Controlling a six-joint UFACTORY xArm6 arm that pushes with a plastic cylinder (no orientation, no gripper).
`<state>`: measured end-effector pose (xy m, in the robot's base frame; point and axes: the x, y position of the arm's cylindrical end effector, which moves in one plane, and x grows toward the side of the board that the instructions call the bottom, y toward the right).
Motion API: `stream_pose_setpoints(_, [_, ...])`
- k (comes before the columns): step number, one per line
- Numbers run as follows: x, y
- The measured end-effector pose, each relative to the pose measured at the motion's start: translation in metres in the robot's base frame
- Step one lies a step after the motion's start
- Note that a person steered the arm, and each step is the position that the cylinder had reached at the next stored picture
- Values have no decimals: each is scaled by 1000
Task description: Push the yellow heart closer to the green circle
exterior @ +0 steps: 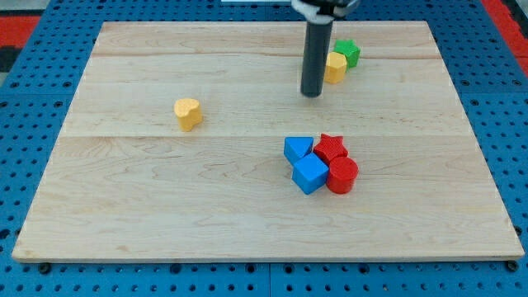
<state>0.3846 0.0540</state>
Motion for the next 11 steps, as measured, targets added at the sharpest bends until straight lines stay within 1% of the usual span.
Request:
stream_pose_setpoints(2, [108,-136])
stream_pose_setpoints(3, [101,-208])
stream_pose_setpoints(4, [42,-196])
stream_pose_setpoints(5, [16,-144])
stream_pose_setpoints(6, [2,-116])
stream_pose_setpoints(8, [-55,-99])
stream_pose_setpoints(11, [-97,-18])
